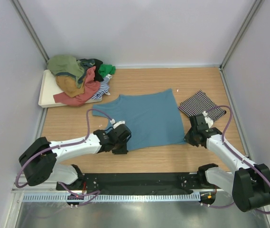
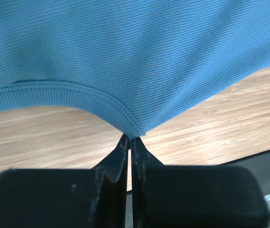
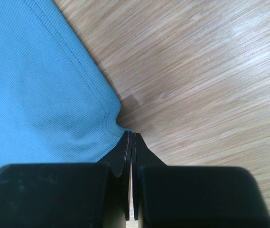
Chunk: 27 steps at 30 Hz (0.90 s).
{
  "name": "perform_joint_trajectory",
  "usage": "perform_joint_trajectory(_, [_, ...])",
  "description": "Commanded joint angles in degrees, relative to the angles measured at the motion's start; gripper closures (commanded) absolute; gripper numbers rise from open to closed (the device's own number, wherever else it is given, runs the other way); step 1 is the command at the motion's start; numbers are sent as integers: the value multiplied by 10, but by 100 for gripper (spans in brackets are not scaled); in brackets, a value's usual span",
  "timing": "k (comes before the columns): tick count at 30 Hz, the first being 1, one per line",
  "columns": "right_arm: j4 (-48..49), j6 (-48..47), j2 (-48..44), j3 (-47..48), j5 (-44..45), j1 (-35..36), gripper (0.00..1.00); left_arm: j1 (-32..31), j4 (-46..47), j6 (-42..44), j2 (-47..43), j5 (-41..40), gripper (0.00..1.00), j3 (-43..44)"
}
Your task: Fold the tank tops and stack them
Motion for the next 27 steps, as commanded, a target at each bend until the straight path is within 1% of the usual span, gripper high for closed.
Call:
perform_joint_trajectory(1, [0,5,-11,2,-1,2,99,-3,-19,-6,-31,9,100,-11])
perform_joint_trajectory(4, [-4,-5,-6,12,-6,2,98,-2,-23,-2,-34,14,100,-10])
perform_joint_trajectory(8, [-35,-18,2,47,33,1,99,0,-11,5,-29,31,100,-10])
perform_joint_trajectory(12, [-35,-31,16,80,30,1,99,32,10,22,-18,58,100,-5])
perform_joint_trajectory(13, [-34,-33,30,86,28,1,99,38,10,32,-13,74,100,-1])
perform_joint_trajectory(16, [-35,-42,64,128,17,1,99,62,5,50,1,86,100,23])
perform_joint_trajectory(21, [-27,-52,116,171,18,2,99,107,-12,77,13,117,100,54])
perform_joint_trajectory(27, [-25,-61,186,229,42,2,99,140,-57,121,43,118,100,122])
